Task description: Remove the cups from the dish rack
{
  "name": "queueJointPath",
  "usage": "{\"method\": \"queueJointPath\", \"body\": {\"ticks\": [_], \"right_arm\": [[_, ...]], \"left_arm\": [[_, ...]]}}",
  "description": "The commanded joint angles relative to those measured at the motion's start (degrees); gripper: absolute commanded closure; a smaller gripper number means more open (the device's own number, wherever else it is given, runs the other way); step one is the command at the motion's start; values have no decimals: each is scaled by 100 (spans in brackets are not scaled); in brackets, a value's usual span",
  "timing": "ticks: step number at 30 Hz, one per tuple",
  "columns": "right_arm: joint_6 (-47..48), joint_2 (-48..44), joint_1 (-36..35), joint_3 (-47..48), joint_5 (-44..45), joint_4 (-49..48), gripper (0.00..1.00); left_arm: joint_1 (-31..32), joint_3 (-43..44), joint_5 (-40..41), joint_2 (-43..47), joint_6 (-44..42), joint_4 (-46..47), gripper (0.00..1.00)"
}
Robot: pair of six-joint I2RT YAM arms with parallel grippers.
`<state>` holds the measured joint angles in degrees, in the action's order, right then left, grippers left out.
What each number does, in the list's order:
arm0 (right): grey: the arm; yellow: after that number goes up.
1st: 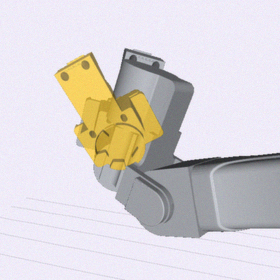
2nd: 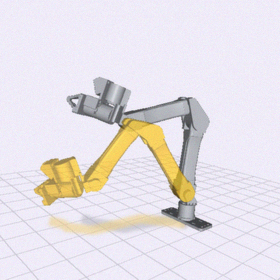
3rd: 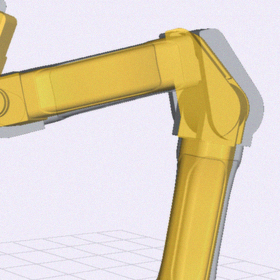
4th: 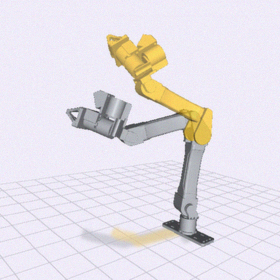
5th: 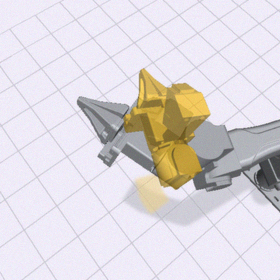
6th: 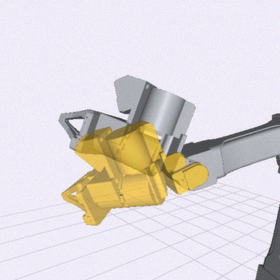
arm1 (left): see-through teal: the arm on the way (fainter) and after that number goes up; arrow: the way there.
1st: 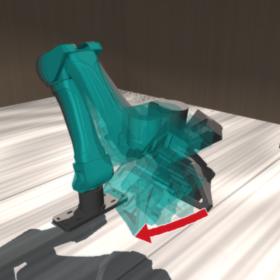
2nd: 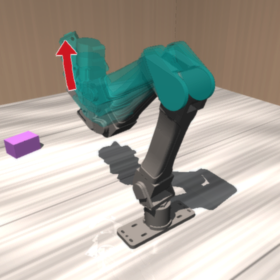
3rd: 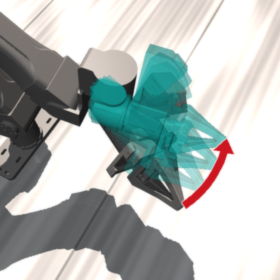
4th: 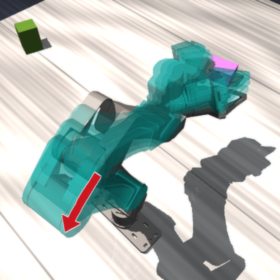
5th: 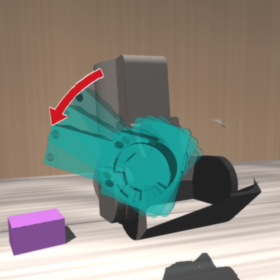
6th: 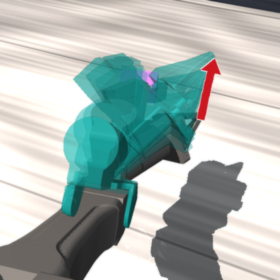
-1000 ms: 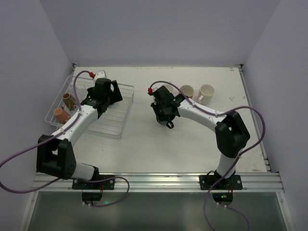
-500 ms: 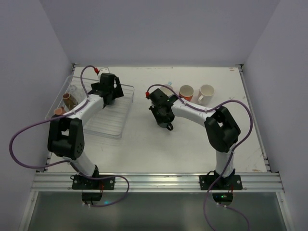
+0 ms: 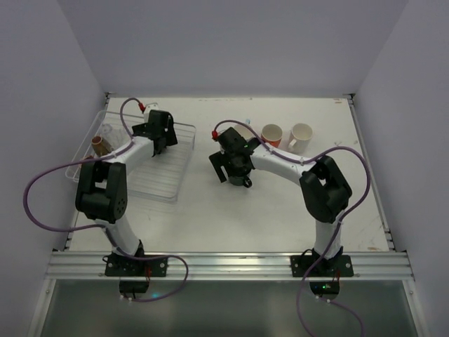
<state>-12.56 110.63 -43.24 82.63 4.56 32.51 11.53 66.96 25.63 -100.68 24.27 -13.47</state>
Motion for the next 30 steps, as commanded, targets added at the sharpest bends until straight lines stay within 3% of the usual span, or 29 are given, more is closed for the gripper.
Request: {"method": "queueJointPath", "body": {"ticks": [1,7,22,23,24,26,27,30], "right_arm": [[25,-603,-26,-106,37,-219,14],[-71,-1314,-17,-502,-279,-526,4],[-168,-2036,-44,-1205,-834,-966,2],[-168,-2045,-44,-1223,-851,-975,2],[-177,-2080,-52,-1240,-851,-1001,2],[-203,-2142,-53,-1284,-860,-1027,2],[-229,-2220,-44,-1302,-869,-1062,2],[-326,-2405,-53,-1399,-991,-1203,2]], "left_arm": [[-133,177,136,-109,-124,565,0],[-230,221,13,-258,-282,846,0],[-344,327,-137,-523,-617,1242,0],[-344,240,-163,-479,-617,1460,4],[-344,195,-198,-435,-599,1505,17],[-344,99,-225,-286,-564,1558,32],[-344,72,-260,-233,-520,1567,44],[-344,-16,-391,13,-380,1541,66]]}}
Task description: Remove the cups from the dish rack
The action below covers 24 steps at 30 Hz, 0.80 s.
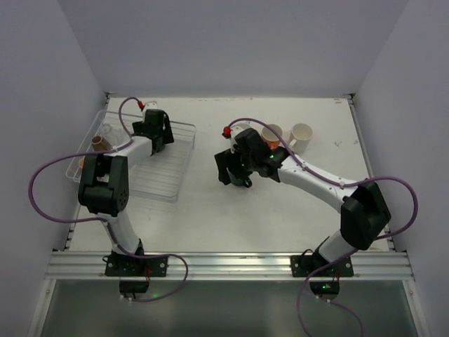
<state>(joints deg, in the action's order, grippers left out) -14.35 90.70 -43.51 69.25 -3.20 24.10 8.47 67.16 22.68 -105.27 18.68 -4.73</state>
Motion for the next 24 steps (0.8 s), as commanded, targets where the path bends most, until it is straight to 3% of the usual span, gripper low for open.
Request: {"method": "queueJointPath", "body": {"ticks": [1,6,11,18,24], "right_arm": [[-173,-552,-26,-122,-277,-414,2],[-471,-1036,-26,-360,-839,-976,2],[-832,-1466,-18,-623,-1129,-1451,4],[-2227,-2002,-9,-1308,-1332,-3223,12],[-2582,-2012,-18,-1722,-2016,-4780,20]], "left_arm": [[-38,-62,-140,621,224,649,70],[-38,-422,-509,1210,627,587,82],[-38,-914,-948,2010,953,587,86],[-38,-1547,-2951,3380,1664,983,87],[-30,-1986,-4409,4427,2743,1509,87]]}}
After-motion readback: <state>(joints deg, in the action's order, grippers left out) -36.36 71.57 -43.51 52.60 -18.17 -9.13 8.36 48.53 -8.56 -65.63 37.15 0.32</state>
